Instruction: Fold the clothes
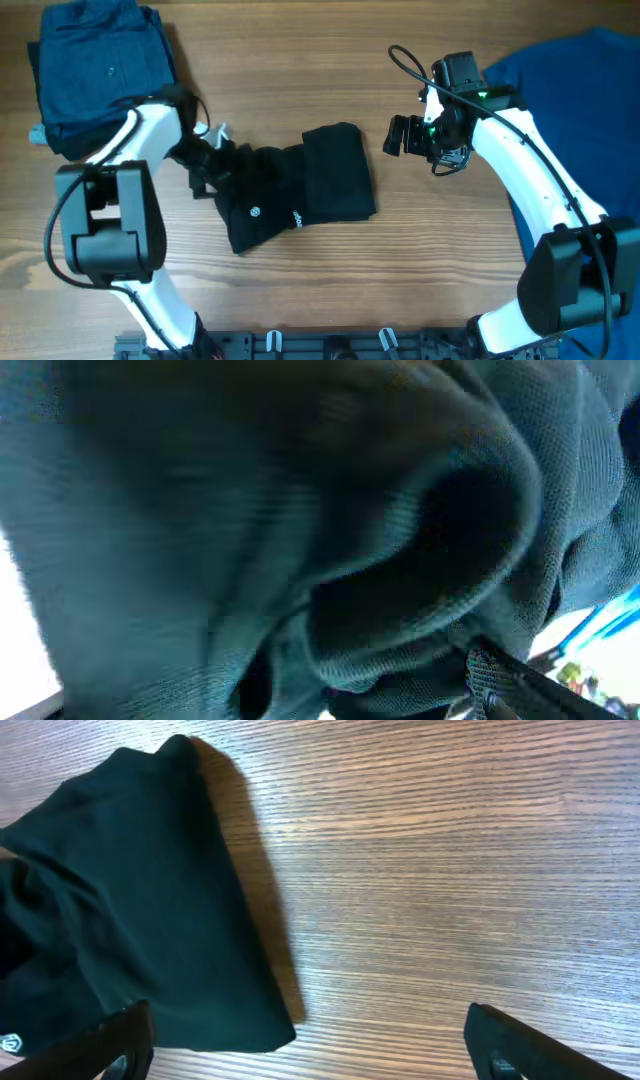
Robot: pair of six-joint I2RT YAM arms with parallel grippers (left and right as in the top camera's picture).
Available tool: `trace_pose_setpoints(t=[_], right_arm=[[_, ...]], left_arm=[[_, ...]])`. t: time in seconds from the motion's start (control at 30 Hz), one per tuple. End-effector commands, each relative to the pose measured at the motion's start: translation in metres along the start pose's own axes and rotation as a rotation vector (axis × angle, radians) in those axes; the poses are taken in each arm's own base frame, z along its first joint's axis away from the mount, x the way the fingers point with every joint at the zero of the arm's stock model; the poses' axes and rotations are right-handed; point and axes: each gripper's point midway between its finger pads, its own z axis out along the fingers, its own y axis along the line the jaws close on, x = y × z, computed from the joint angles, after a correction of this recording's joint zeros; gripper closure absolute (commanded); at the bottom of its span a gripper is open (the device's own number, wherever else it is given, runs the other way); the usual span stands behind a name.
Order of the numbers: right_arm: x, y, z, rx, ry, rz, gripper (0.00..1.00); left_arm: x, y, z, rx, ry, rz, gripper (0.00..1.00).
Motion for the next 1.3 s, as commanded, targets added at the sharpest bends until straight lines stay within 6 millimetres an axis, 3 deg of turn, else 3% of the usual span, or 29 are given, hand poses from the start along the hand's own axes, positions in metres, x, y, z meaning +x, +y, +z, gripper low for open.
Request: trace_pose_setpoints(t=[0.0, 0.17, 0.27, 0.63, 0.9, 1.0, 1.07, 1.17, 1.27], right_arm=[[0.001, -0.001, 0.005, 0.002, 0.011, 0.008, 0.00], [0.001, -0.001, 0.005, 0.001, 0.011, 0.005, 0.00], [0.008, 0.021, 0.003, -0.133, 0.045, -0.102, 0.01], [0.006, 0.023, 0.003, -0.136, 0.038, -0.106, 0.00], [0.006, 0.023, 0.003, -0.136, 0.038, -0.102, 0.00], [0.006, 0.023, 0.003, -0.136, 0.038, -0.102, 0.00], [0.006, 0.023, 0.003, -0.136, 0.038, -0.103, 0.00], [0.006, 0.023, 0.003, -0.136, 0.038, -0.102, 0.00], [0.005, 0.023, 0.003, -0.137, 0.036, -0.100, 0.00]], left_arm=[[0.018, -0.011, 0.012, -0.016, 0.077, 0.042, 0.05], [0.025, -0.011, 0.013, -0.024, 0.107, 0.093, 0.14], [0.023, -0.010, 0.012, -0.019, 0.101, 0.089, 0.14], [0.018, -0.014, -0.004, 0.156, 0.074, 0.126, 0.14], [0.054, -0.027, 0.004, 0.123, 0.216, 0.119, 0.13], [0.058, -0.029, 0.007, 0.094, 0.234, 0.135, 0.13], [0.054, -0.020, 0.011, 0.013, 0.218, 0.088, 0.14], [0.050, -0.016, 0.013, -0.025, 0.204, 0.077, 0.21], [0.052, -0.018, 0.015, -0.038, 0.208, 0.091, 0.38]])
